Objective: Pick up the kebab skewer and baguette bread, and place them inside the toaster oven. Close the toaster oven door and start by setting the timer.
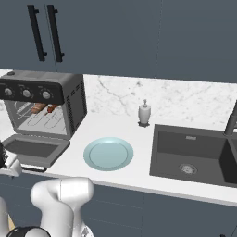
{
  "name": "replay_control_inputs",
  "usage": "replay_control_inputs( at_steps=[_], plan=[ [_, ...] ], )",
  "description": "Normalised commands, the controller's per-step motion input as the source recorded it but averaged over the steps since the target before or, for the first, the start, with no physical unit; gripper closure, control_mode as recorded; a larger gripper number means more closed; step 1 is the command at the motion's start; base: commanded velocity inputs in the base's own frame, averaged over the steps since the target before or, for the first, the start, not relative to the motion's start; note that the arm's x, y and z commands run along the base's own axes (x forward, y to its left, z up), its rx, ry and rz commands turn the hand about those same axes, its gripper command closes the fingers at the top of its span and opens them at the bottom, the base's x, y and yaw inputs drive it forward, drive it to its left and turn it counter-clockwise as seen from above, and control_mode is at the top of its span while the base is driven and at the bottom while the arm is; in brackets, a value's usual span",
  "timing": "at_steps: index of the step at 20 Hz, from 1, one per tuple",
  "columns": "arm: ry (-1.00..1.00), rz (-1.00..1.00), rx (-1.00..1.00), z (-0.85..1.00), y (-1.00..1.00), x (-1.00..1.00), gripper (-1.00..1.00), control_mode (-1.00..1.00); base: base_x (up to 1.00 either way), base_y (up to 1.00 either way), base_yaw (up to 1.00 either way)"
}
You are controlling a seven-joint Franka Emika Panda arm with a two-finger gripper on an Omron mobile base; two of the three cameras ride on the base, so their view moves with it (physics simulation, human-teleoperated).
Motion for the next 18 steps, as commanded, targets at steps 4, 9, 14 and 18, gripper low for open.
replay_control_inputs(
  at_steps=[4, 9, 14, 18],
  plan=[
    [-0.04, 0.02, 0.00, -0.42, 0.00, 0.08, -1.00, -1.00, 0.00, 0.00, 0.00],
    [-0.09, 0.02, 0.00, -0.21, 0.00, 0.20, -1.00, -1.00, 0.00, 0.00, 0.00],
    [-0.07, 0.01, 0.00, -0.08, 0.00, 0.32, -1.00, -1.00, 0.00, 0.00, 0.00],
    [-0.02, 0.00, 0.00, -0.21, 0.00, 0.47, -1.00, -1.00, 0.00, 0.00, 0.00]
  ],
)
